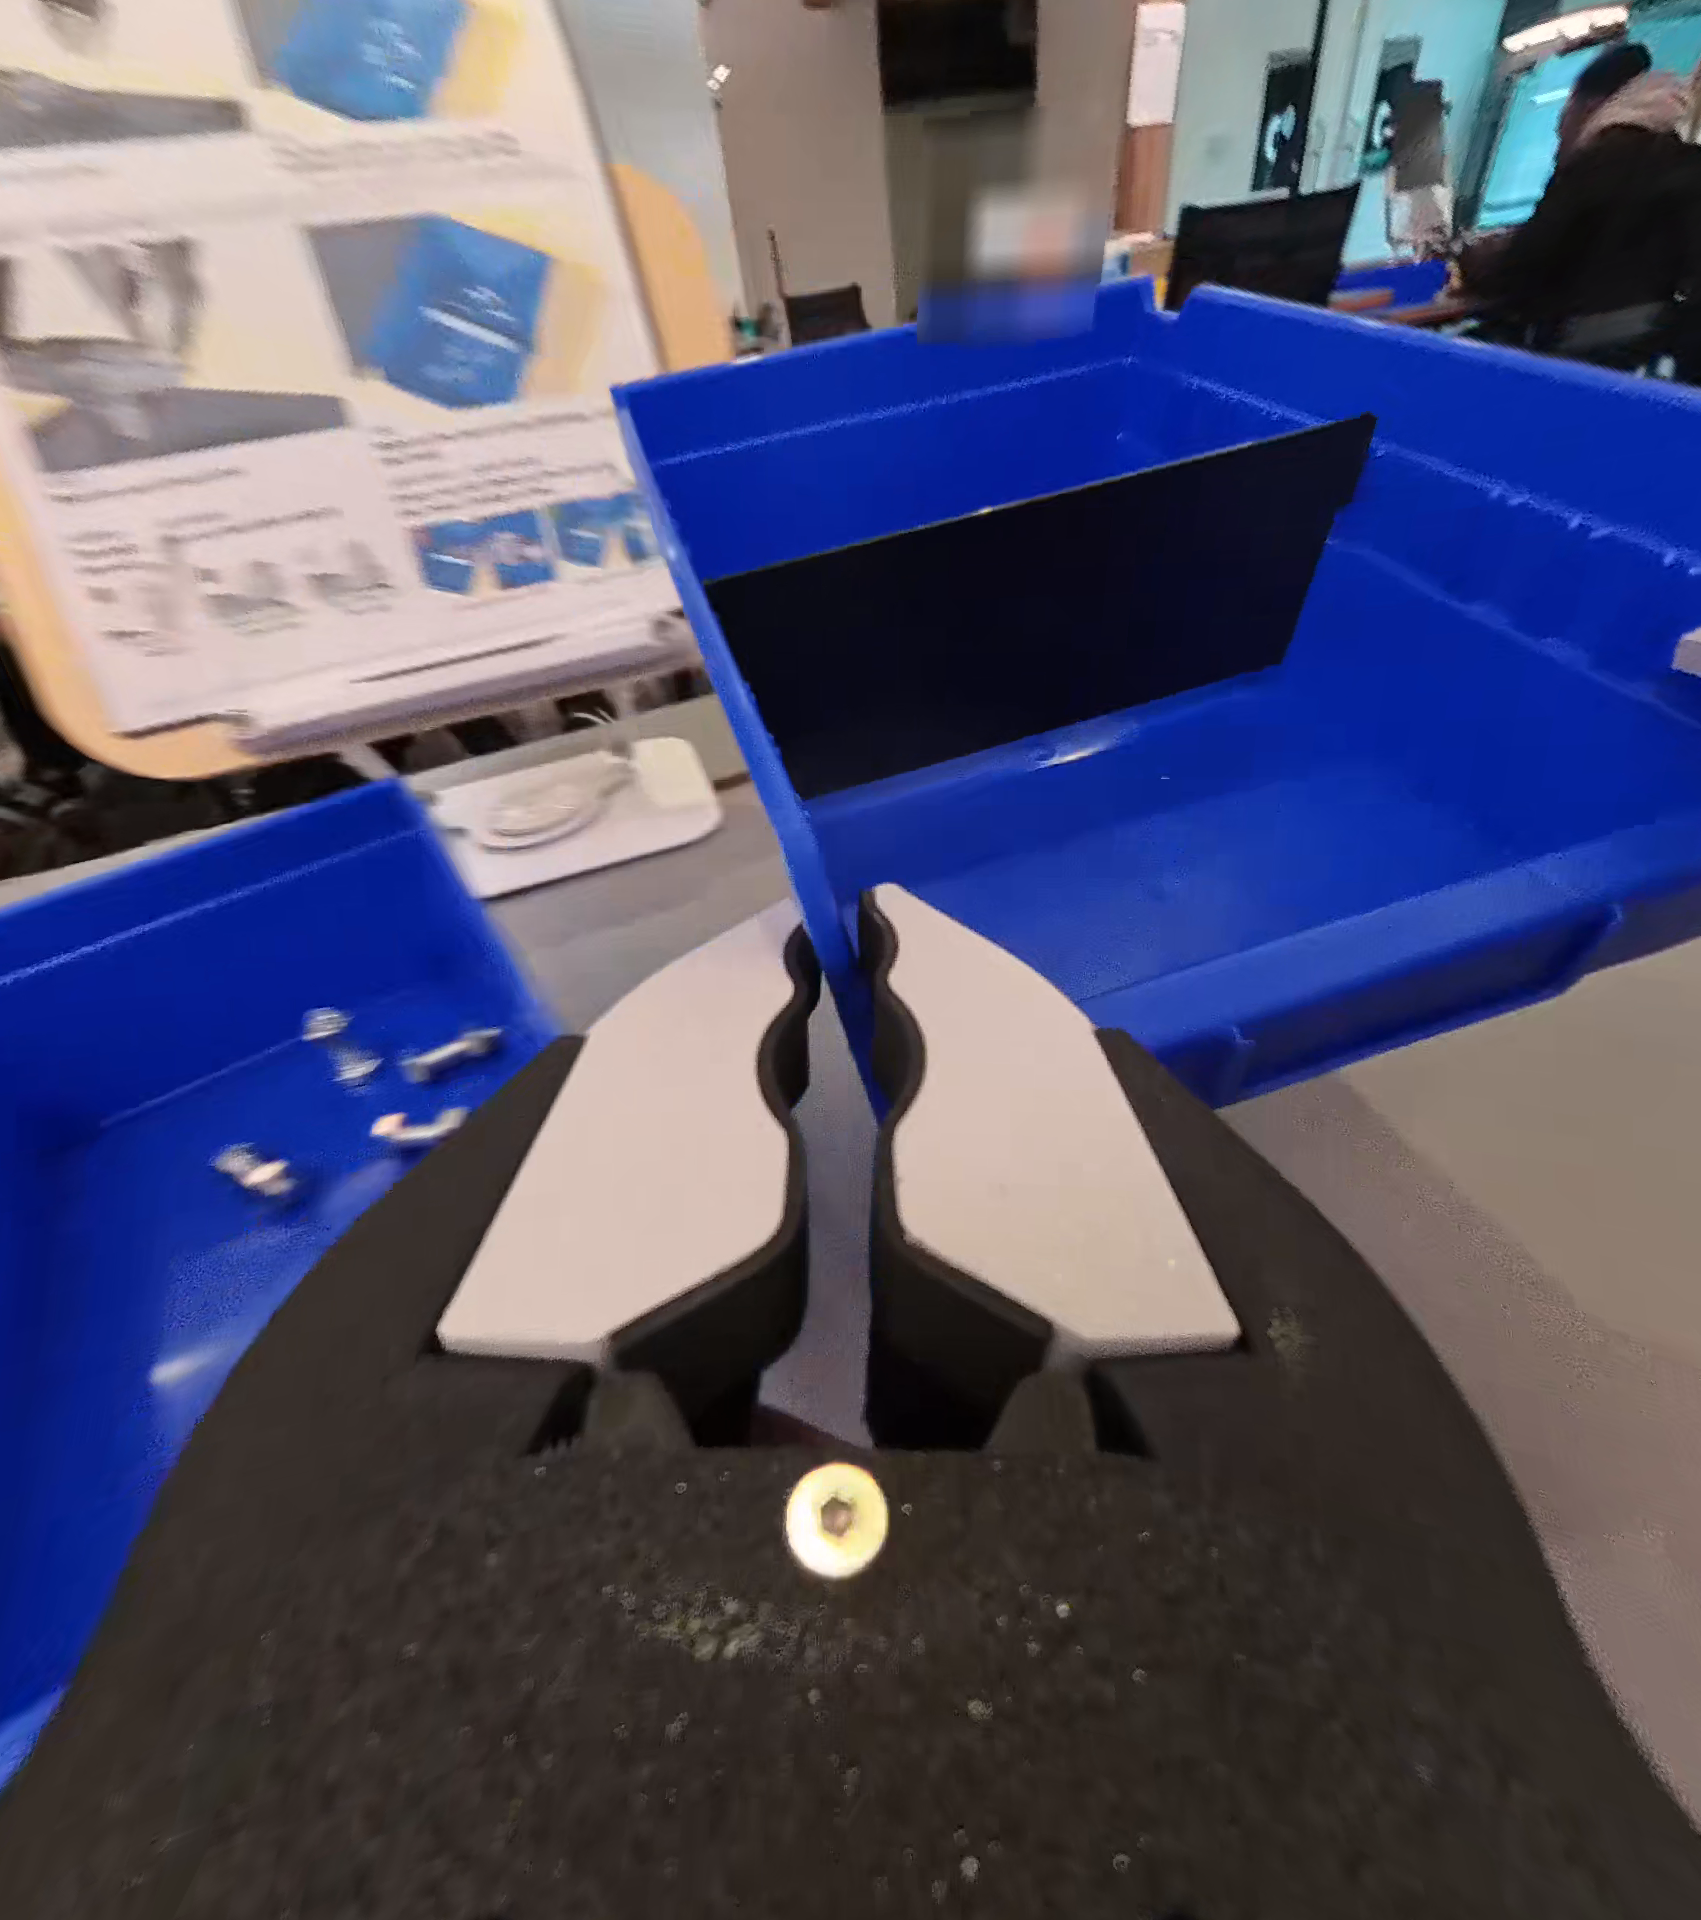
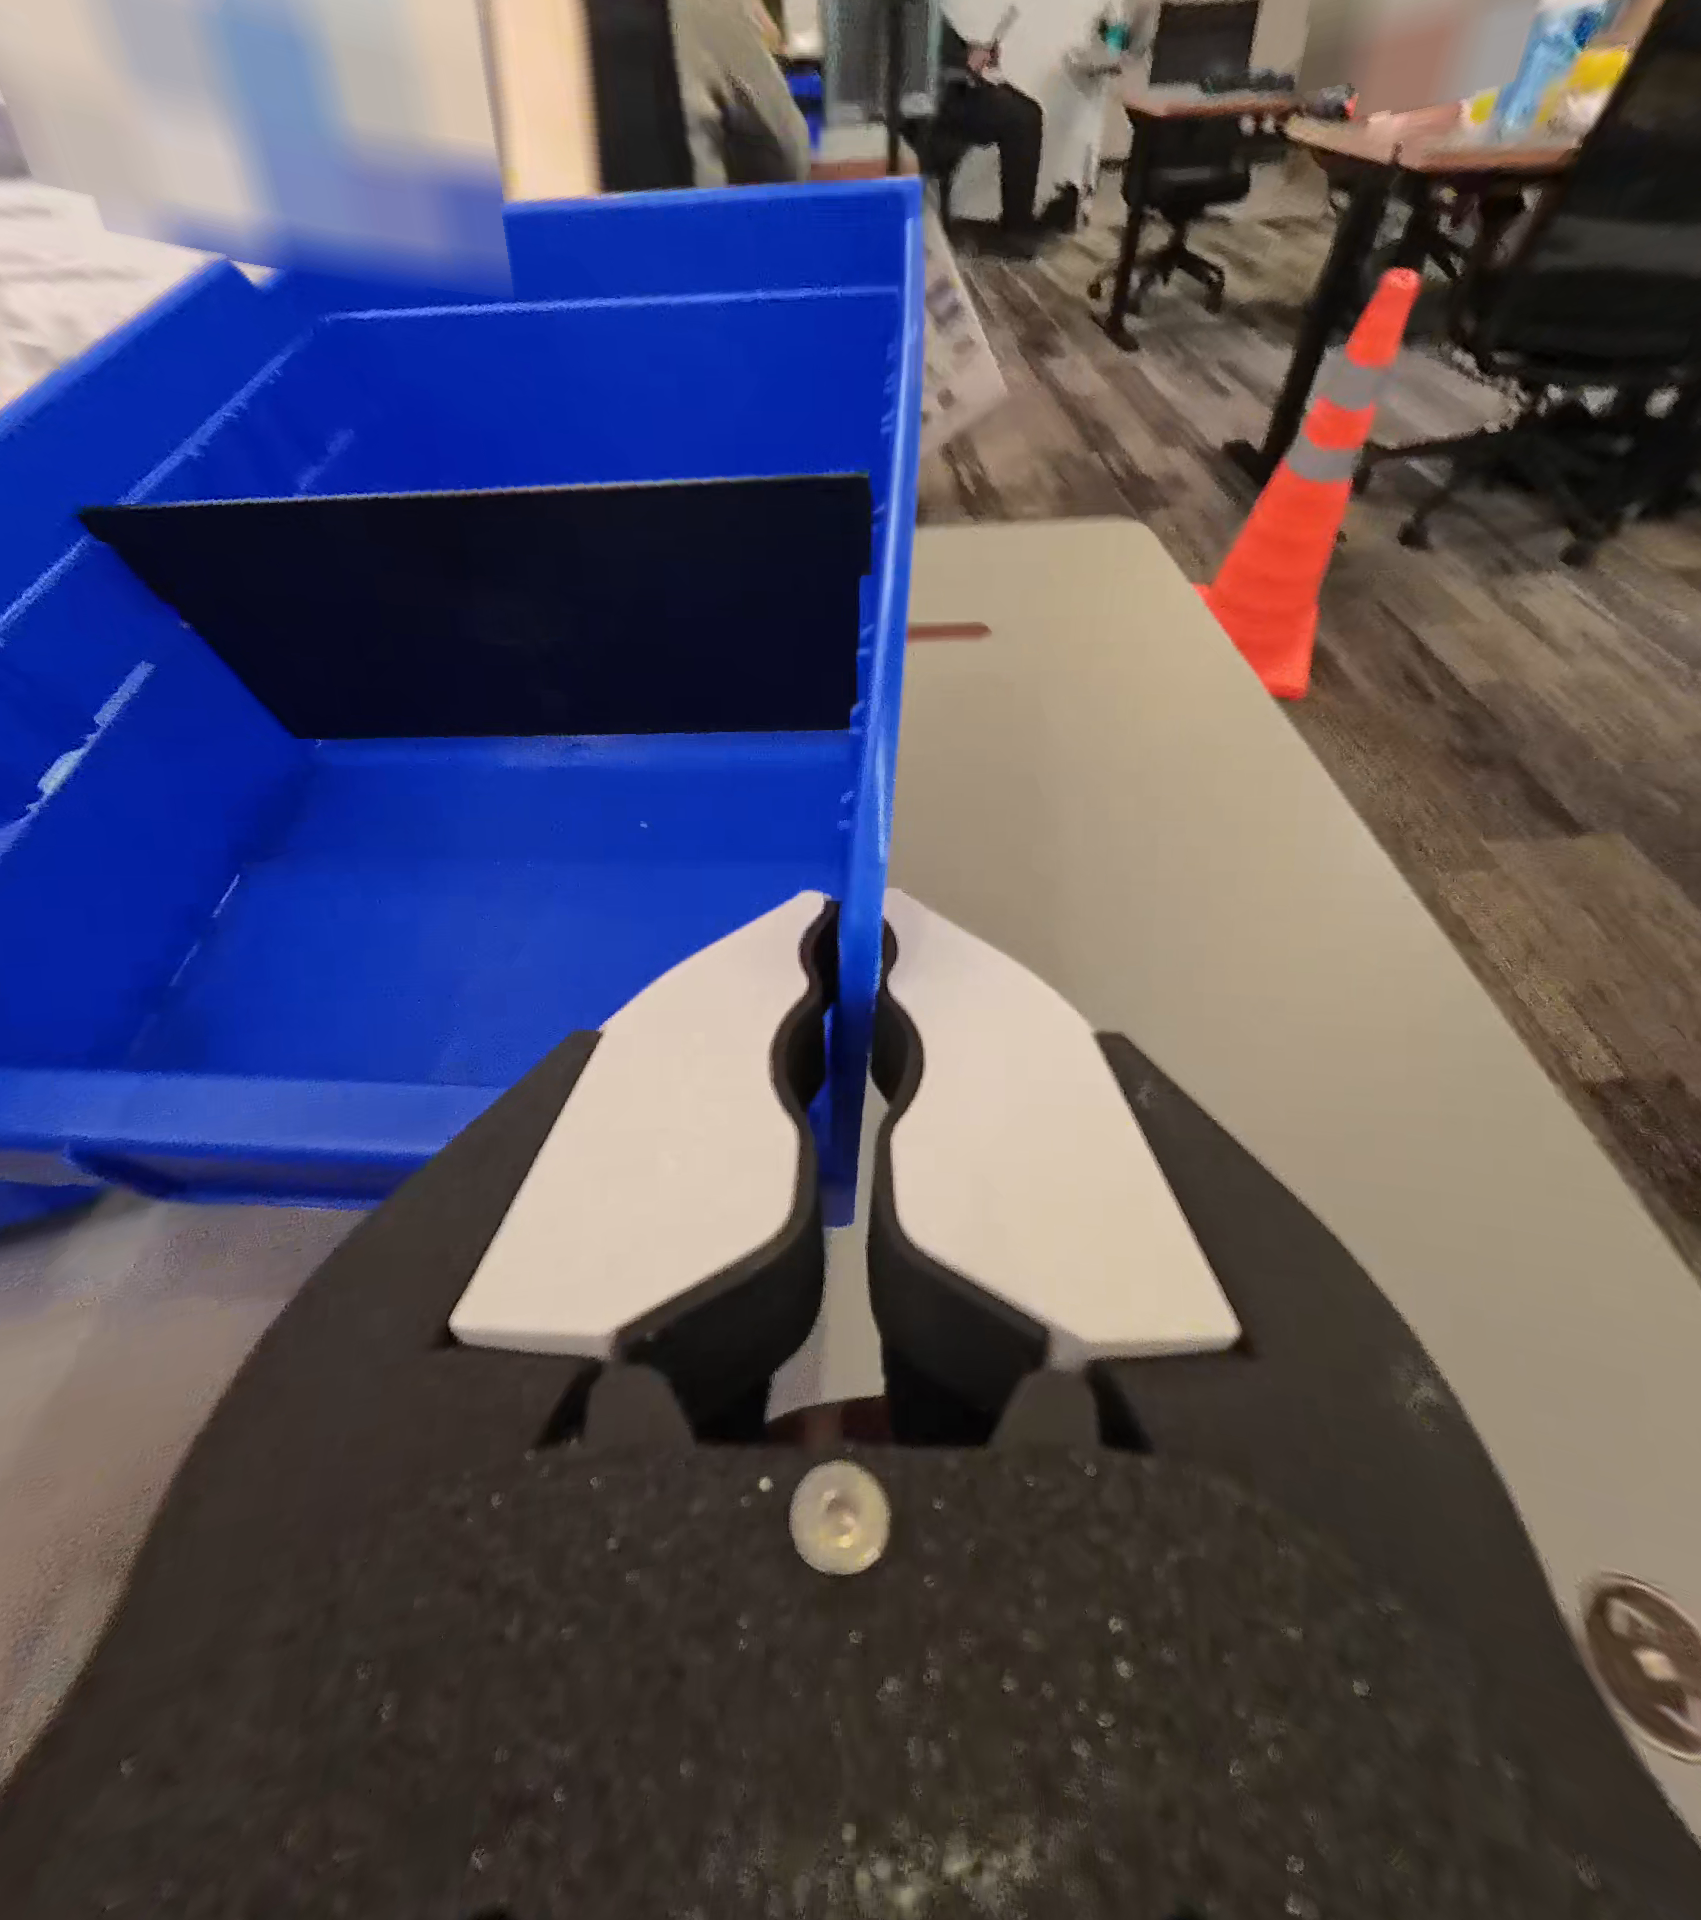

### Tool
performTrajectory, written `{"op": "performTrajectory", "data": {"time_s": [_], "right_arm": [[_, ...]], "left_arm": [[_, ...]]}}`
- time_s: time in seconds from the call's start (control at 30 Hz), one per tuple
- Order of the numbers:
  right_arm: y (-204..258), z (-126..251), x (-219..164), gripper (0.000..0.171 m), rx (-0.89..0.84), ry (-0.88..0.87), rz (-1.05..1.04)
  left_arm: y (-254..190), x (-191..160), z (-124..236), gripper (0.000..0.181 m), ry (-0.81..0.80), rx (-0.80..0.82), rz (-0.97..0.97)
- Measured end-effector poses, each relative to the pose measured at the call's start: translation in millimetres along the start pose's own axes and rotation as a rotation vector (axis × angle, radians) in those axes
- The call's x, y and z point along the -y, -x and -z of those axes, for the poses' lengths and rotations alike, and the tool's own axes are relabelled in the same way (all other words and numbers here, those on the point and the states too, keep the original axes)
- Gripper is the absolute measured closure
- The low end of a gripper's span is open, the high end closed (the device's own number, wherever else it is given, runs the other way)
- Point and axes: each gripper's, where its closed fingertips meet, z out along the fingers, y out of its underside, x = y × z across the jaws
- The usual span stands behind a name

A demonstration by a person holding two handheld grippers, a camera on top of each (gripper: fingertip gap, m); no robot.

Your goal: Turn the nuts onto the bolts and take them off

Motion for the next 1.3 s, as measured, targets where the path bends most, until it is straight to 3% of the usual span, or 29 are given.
{"op": "performTrajectory", "data": {"time_s": [0.13, 0.27, 0.63, 0.8, 0.83, 0.9, 1.03, 1.1, 1.2, 1.3], "right_arm": [[-67, -18, -29, 0.168, -0.023, 0.055, -0.039], [-105, -37, -59, 0.168, 0.008, 0.14, -0.065], [-140, -65, -81, 0.168, 0.056, 0.166, -0.069], [-142, -67, -84, 0.168, 0.069, 0.18, -0.077], [-142, -66, -86, 0.162, 0.066, 0.196, -0.07], [-144, -61, -86, 0.137, 0.043, 0.2, -0.068], [-160, -25, -65, 0.129, -0.156, 0.107, -0.007], [-139, -3, -38, 0.129, -0.197, -0.001, 0.04], [-43, 11, -14, 0.128, -0.068, -0.092, 0.121], [92, 8, -26, 0.13, 0.204, -0.079, 0.117]], "left_arm": [[-62, -19, -37, 0.175, 0.03, -0.029, -0.049], [-101, -45, -58, 0.173, 0.1, -0.052, -0.091], [-137, -74, -78, 0.169, 0.206, -0.111, -0.211], [-142, -77, -75, 0.157, 0.207, -0.181, -0.261], [-137, -79, -72, 0.143, 0.222, -0.166, -0.267], [-124, -78, -55, 0.134, 0.246, -0.162, -0.284], [-70, -69, 4, 0.138, 0.21, -0.098, -0.302], [-24, -65, 33, 0.136, 0.203, -0.013, -0.268], [69, -65, 73, 0.126, 0.202, 0.203, -0.164], [157, -79, 106, 0.12, 0.203, 0.402, -0.049]]}}
